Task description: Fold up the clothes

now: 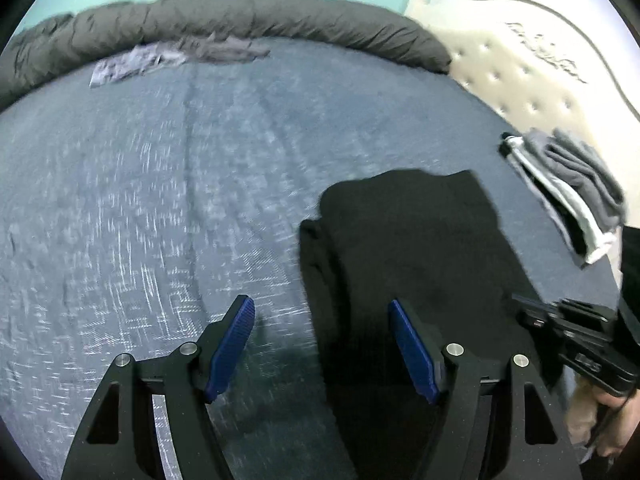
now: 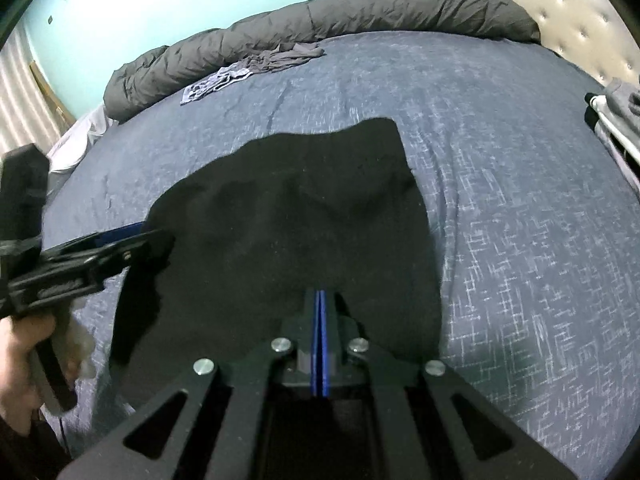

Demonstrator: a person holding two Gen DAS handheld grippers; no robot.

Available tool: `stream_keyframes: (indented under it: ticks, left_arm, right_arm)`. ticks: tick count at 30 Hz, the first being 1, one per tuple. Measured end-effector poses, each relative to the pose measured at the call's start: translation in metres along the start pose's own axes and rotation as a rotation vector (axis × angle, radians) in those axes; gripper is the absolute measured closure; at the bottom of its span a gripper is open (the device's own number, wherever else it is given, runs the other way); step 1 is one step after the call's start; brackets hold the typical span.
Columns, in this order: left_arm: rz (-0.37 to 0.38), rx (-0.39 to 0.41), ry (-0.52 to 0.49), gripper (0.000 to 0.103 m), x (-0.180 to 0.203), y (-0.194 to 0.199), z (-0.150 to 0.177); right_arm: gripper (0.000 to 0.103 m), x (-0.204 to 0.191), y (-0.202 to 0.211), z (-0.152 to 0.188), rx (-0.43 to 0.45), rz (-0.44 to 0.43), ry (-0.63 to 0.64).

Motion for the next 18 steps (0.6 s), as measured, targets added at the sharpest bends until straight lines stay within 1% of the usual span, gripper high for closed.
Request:
stream_keyframes:
  ticks: [1, 2, 5, 8, 11, 18]
  left_arm:
    - [0.002, -0.011, 0.009, 0.029, -0.002, -0.004, 0.001]
    - [0.001, -0.006, 0.011, 0.029, -0.003, -0.005, -0.001]
    - [-0.001, 0.042, 0.007, 0.029, -0.004, 0.001, -0.016]
    - [0.007, 0.06, 0.017, 0.029, -0.005, 0.0, -0.029]
    - [0.02, 0.044, 0.016, 0.029, -0.004, -0.013, -0.033]
    - [0.005, 0.004, -0.016, 0.025, -0.003, -0.031, -0.029]
  right_arm:
    - [0.103, 0.001, 0.0, 0.0, 0.0, -0.007, -0.003]
    - [0.103, 0.001, 0.004, -0.001, 0.005, -0.014, -0.005]
    - [0.103, -0.005, 0.02, -0.005, 0.045, -0.018, 0.019]
    - [0.103, -0.003, 0.028, 0.003, 0.049, 0.0, 0.038]
    - [0.103, 0.002, 0.027, 0.012, 0.036, 0.002, 0.028]
    - [0.103, 0.009, 0.012, 0.017, 0.013, 0.003, 0.003]
Point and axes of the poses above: each gripper's, at about its wrist camera, not at the fingertips, and y roughly against the way its jaws point, x to its right, z to its underside, the point moved 9 cm from there along -y, roughly the way its jaws point, and after that the axes turned 11 degrees about -z, right-handed, at the moved point
